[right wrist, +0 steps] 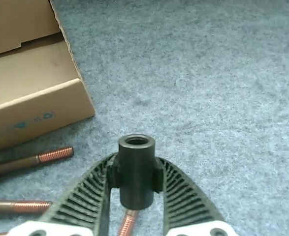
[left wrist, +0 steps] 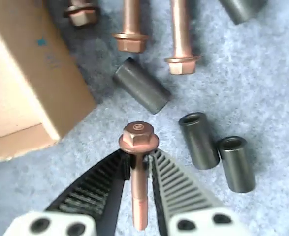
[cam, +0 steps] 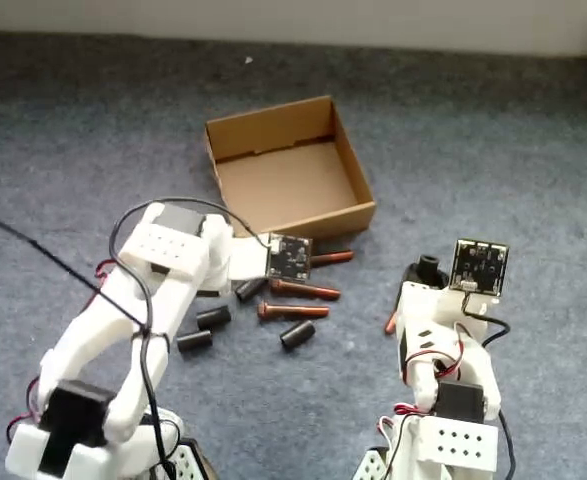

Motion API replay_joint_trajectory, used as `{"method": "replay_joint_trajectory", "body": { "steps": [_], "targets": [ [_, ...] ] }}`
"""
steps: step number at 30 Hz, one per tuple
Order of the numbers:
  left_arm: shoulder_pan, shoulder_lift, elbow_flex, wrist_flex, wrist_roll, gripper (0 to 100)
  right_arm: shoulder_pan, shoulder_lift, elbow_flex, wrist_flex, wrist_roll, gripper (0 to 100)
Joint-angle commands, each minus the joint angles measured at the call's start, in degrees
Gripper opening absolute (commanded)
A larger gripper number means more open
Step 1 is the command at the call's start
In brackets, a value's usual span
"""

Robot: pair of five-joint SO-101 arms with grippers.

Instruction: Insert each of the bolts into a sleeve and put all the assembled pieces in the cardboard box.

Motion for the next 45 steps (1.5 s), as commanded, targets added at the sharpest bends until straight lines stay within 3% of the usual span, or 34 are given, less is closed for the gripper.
{"method": "replay_joint_trajectory", "body": {
  "steps": [1, 5, 12, 20, 30, 38, 45],
  "targets": [
    [0.75, -12.18, 0.75, 0.79, 9.32, 1, -0.66, -0.92, -0.31, -1.36, 0.7, 0.5],
    [2.68, -18.24, 0.75, 0.18, 19.96, 1, -0.66, -0.92, -0.31, -1.36, 0.7, 0.5],
    [6.2, -21.85, 0.48, -11.25, 41.58, 1, -0.48, -0.92, -0.31, -1.36, 0.7, 0.5],
    [1.54, -29.58, -0.04, -13.19, 58.11, 1, -0.31, -0.4, -0.92, -1.1, 1.23, 0.5],
    [-8.57, -56.57, 10.24, -6.86, 60.04, 1, -4.09, 6.73, -14.29, 5.41, 4.31, 0.5],
    [-18.59, -61.67, 21.76, -7.03, 62.24, 1, -4.7, 36.53, -33.98, 5.58, 4.4, 0.5],
    [-24.75, -65.1, 33.71, -14.24, 65.85, 1, -4.62, 64.48, -54.2, 5.49, 4.48, 0.5]
  ]
}}
